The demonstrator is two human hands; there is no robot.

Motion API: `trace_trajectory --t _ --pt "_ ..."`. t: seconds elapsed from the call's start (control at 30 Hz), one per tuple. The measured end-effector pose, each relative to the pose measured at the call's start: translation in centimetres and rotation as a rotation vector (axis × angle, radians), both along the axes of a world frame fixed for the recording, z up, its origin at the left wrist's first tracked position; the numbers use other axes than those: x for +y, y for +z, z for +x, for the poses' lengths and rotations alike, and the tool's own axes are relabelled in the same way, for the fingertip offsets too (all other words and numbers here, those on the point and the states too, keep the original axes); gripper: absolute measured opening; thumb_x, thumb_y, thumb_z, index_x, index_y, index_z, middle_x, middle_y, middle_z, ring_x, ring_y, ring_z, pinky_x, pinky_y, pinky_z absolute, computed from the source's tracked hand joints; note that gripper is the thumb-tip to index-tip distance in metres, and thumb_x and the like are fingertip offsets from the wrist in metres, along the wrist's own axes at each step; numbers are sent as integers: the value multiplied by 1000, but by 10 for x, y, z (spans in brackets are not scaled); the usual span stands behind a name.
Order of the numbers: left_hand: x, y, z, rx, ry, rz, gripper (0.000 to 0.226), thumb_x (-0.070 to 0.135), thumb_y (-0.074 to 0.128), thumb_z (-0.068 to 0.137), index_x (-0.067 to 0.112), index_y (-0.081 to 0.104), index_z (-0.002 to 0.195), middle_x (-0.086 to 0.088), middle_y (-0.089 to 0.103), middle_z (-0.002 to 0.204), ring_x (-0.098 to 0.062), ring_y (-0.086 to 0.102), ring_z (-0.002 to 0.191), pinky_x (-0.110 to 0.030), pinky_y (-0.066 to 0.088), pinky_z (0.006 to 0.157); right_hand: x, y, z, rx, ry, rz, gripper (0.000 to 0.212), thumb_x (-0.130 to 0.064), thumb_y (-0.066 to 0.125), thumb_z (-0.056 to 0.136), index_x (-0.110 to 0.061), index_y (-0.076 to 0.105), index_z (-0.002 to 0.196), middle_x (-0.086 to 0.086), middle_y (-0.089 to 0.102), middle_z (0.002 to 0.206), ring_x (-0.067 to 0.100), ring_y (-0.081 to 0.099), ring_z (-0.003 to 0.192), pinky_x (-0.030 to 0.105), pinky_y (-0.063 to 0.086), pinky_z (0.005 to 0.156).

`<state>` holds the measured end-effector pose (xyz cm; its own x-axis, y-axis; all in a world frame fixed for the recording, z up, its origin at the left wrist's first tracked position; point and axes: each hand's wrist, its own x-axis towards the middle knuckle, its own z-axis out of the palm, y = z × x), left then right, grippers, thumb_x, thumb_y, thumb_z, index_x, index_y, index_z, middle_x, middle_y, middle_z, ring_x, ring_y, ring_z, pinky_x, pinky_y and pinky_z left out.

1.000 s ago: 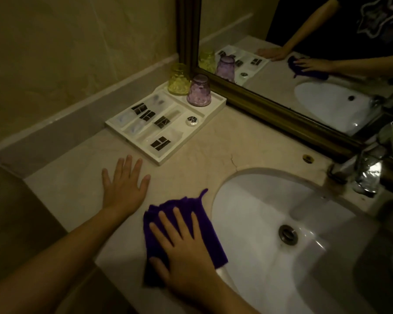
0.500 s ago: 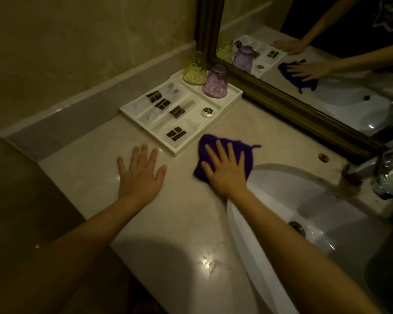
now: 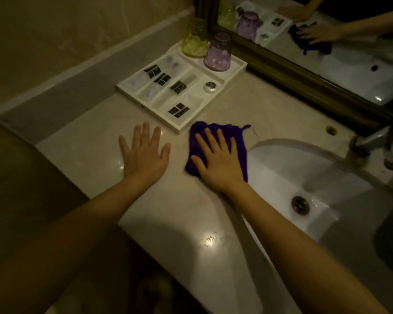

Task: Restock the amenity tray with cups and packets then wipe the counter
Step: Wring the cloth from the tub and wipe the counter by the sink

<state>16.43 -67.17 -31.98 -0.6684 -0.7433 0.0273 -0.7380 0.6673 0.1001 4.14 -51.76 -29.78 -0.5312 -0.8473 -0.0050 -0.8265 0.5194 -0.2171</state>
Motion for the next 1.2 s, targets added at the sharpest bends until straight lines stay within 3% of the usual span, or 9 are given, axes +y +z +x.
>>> trace_trajectory --t 0.17,0.3,0.4,0.47,0.57,0.67,0.77,0.97,1.2 --pt "1 5 3 5 -26 65 70 59 -2 84 26 2 145 -5 1 158 -22 -3 144 -56 -8 110 25 -2 77 -16 -49 -21 63 -58 17 90 -32 10 147 -2 8 158 22 -4 146 51 -6 117" --pt "1 16 5 -9 -44 158 66 58 3 88 25 -1 145 -6 -4 157 -23 -7 144 -56 -10 110 31 -2 138 -37 -102 18 64 -59 14 89 -33 5 147 -6 -7 154 22 -13 145 51 -11 115" --pt "3 33 8 30 -73 262 64 55 11 90 24 -1 145 -6 -5 157 -22 -8 144 -55 -10 112 35 13 147 -205 -66 0 67 -62 18 89 -34 -2 147 -8 -11 155 20 -15 145 48 -16 114" --pt "8 46 16 162 -224 319 62 49 22 93 18 10 145 -8 6 157 -22 -3 144 -50 -5 114 42 31 133 -355 -66 -49 68 -56 31 91 -30 3 148 -5 -1 159 19 -8 146 46 -10 115" --pt "26 61 43 342 -574 483 58 45 44 90 16 33 139 -8 27 152 -21 16 142 -41 12 115 59 52 111 -261 -23 72 75 -49 46 89 -24 8 149 1 5 159 21 -3 146 46 -2 117" --pt "42 60 74 116 -827 469 80 62 54 76 22 29 141 -1 26 152 -17 17 139 -35 17 111 70 54 107 -176 29 235 75 -46 51 88 -20 15 149 3 7 159 22 3 146 44 4 120" --pt "43 54 80 -26 -889 325 86 61 60 71 21 30 141 1 26 151 -18 13 139 -35 16 112 65 52 112 -133 -11 160 70 -41 57 86 -16 29 145 6 25 154 25 20 141 39 16 117" --pt "47 59 68 74 -888 266 51 47 67 72 20 54 114 -1 53 118 -17 41 110 -31 35 92 64 48 122 -67 -97 10 40 -24 60 85 -13 53 123 8 53 126 26 45 113 36 39 93" --pt "68 73 65 10 -964 247 20 34 60 80 23 50 94 0 53 93 -18 48 92 -28 38 69 79 56 126 -116 -120 4 25 -21 48 89 -13 52 111 13 57 110 29 50 99 40 44 83"
